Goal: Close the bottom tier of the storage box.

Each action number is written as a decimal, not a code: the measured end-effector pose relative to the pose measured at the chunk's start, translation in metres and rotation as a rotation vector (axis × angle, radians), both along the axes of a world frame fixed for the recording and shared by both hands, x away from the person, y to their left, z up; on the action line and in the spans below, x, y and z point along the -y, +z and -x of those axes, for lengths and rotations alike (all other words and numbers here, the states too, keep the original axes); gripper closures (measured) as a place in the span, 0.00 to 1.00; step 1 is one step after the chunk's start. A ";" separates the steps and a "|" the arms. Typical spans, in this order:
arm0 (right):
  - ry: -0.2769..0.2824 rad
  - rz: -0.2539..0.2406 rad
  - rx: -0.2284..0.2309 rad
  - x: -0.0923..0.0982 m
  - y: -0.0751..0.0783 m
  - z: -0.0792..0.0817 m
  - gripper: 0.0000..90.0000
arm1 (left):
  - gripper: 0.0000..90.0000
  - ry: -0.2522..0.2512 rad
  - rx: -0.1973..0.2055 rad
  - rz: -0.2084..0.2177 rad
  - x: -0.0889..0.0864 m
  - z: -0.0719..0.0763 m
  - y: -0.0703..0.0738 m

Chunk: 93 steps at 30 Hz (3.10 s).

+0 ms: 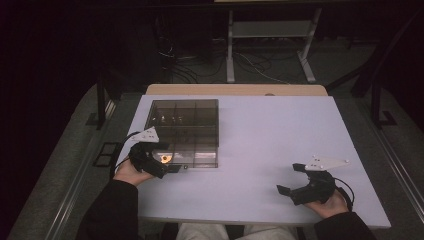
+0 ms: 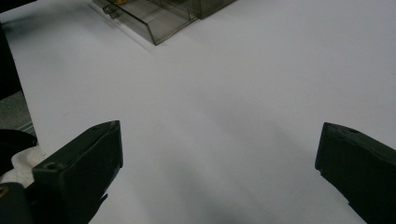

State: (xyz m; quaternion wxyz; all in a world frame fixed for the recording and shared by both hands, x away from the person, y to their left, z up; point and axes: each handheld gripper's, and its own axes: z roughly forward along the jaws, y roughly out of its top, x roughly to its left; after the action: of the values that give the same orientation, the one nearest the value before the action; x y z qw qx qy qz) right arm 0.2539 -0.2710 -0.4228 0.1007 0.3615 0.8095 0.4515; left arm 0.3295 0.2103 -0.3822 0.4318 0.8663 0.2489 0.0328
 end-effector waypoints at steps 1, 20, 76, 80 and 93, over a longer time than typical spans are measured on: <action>0.000 0.000 0.000 0.000 0.000 0.000 0.01 | 0.00 -0.008 0.002 -0.001 0.002 0.001 0.000; 0.000 0.000 0.001 0.000 0.000 0.000 0.01 | 0.00 -0.150 -0.024 -0.025 0.027 0.020 -0.007; 0.004 0.001 -0.004 0.000 0.000 0.000 0.01 | 1.00 -0.155 -0.081 -0.299 0.035 -0.003 -0.045; 0.005 0.002 -0.003 0.000 0.000 0.000 0.01 | 1.00 -0.155 -0.079 -0.300 0.034 -0.007 -0.045; 0.004 0.002 -0.002 0.001 0.000 0.000 0.01 | 1.00 -0.137 -0.076 -0.309 0.031 -0.015 -0.048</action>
State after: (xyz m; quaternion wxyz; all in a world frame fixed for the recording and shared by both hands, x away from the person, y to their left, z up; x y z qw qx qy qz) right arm 0.2541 -0.2721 -0.4226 0.0996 0.3602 0.8108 0.4505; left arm 0.3444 0.1796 -0.4303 0.2848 0.9380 0.1974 0.0082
